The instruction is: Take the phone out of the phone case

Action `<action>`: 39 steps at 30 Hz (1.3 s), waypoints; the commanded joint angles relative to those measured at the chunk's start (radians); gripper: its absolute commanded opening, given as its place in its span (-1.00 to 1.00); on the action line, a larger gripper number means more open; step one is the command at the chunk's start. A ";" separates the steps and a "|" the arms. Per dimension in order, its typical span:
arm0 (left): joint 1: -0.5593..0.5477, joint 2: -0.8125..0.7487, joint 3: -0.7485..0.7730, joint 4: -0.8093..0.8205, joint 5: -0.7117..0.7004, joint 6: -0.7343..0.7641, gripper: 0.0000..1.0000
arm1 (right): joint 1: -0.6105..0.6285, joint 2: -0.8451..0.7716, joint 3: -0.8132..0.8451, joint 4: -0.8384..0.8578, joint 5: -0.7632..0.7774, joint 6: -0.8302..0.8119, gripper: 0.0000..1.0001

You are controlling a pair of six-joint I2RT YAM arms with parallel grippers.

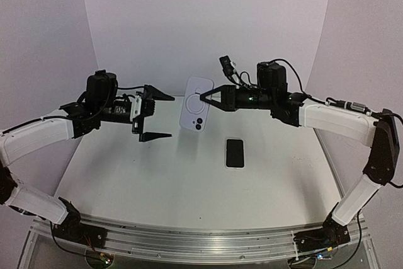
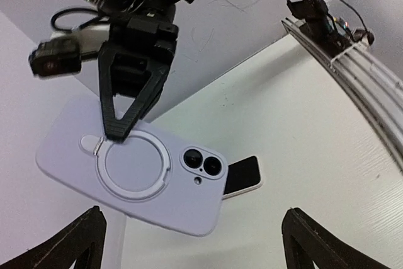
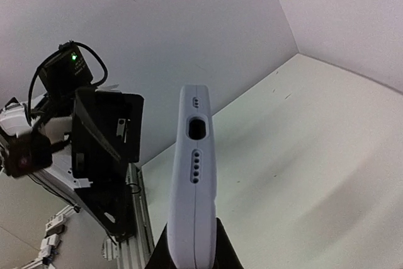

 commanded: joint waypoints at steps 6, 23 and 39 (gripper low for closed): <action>0.003 0.133 0.168 0.042 -0.037 -0.824 0.82 | 0.038 -0.048 0.031 0.111 -0.020 -0.254 -1.00; -0.021 0.168 0.171 0.182 0.151 -0.917 -0.61 | 0.062 0.016 0.078 0.199 -0.099 -0.201 -1.00; -0.031 0.095 0.070 0.292 -0.228 -0.694 -1.00 | 0.095 -0.149 -0.047 0.110 0.371 -0.544 0.34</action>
